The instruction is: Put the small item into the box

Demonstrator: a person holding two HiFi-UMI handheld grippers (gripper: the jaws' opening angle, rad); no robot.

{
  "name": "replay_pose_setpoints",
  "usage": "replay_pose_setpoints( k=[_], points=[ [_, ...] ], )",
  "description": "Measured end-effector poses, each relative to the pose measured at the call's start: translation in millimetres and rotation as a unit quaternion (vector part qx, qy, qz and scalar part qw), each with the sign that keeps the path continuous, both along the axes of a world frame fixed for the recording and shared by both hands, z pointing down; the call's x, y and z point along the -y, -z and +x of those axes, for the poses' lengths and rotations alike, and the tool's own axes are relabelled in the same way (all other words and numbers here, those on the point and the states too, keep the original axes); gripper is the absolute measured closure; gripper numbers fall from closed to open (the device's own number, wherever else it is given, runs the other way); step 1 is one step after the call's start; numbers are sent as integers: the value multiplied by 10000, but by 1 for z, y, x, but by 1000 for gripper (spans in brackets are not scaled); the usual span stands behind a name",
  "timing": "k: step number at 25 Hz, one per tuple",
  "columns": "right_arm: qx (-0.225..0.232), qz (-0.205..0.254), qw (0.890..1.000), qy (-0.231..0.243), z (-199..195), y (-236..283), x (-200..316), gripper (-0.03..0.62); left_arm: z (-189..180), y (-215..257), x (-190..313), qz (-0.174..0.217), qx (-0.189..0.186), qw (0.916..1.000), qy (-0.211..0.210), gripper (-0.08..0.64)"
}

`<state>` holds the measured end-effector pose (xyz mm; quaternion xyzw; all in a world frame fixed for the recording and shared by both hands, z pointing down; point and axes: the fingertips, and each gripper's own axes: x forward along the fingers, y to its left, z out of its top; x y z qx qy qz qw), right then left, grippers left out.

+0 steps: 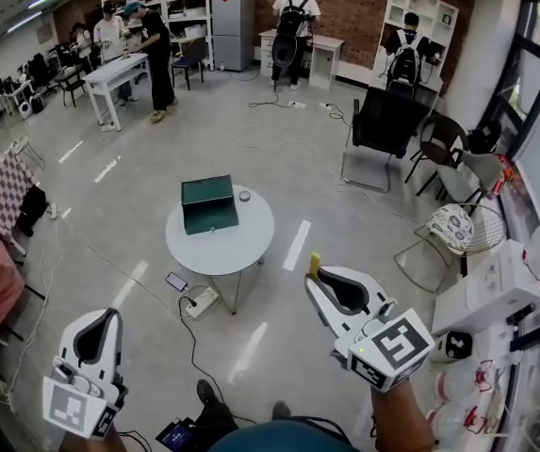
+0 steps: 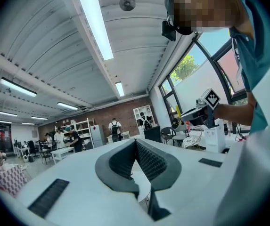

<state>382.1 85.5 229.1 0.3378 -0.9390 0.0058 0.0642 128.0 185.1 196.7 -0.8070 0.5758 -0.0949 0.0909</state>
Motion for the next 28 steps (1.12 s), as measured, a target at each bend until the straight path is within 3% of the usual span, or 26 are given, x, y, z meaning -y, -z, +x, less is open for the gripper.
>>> replay_pose_setpoints(
  k=[7,13,21,28],
  points=[
    [-86,-82,9967,-801,-31,-1,37,526,-49,-6,82,-10,-153,9970,-752,541],
    [-163,-133,9919,-1256,-102,1,70,526,-125,-2,143,13,-249,9925,-1196,541],
    [-239,-97,9878,-1533,-157,10,87,526,-185,4,175,46,-299,9892,-1433,541],
    [-331,17,9846,-1714,-230,20,93,526,-259,9,190,157,-367,9863,-1599,541]
  ],
)
